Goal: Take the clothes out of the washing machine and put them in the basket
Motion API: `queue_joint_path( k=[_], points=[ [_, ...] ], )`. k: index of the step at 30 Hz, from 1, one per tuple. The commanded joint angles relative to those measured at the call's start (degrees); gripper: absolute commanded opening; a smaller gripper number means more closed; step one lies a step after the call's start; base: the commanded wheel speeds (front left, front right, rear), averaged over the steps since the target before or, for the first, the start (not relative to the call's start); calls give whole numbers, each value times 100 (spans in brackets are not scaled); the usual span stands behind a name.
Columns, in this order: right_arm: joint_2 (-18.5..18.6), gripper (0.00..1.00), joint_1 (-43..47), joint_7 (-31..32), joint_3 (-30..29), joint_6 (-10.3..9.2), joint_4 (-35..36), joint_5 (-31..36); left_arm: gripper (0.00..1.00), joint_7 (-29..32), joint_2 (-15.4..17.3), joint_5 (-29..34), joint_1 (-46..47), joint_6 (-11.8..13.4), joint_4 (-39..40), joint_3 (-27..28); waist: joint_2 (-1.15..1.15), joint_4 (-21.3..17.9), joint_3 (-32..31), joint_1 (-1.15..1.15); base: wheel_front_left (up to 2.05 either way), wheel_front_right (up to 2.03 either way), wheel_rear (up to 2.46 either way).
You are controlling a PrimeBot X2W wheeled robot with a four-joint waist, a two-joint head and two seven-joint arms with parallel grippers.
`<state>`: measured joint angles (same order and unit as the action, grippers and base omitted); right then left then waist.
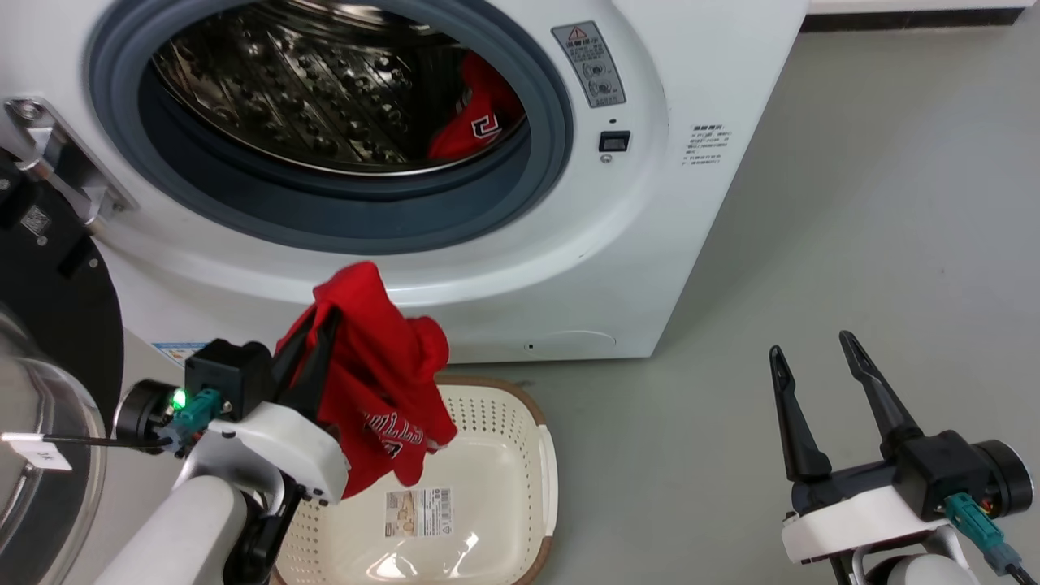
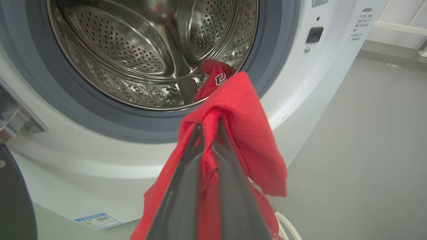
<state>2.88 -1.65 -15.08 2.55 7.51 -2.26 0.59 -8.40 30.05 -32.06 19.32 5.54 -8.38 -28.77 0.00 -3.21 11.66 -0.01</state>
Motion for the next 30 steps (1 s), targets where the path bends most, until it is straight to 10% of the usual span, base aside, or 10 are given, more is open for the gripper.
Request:
queue_joint_path(
  k=[1, 30],
  points=[
    [0, 100, -89, -14, 18, -4, 23, 60, 0, -13, -38, -24, -92, -33, -158, -43, 0, -45, 169, 1, 0, 0, 0],
    [-2, 100, -1112, -15, -203, -5, 667, -66, 0, -604, -1044, 310, 2168, -523, -5380, -479, 0, -592, 3187, 1, 0, 0, 0]
  ],
)
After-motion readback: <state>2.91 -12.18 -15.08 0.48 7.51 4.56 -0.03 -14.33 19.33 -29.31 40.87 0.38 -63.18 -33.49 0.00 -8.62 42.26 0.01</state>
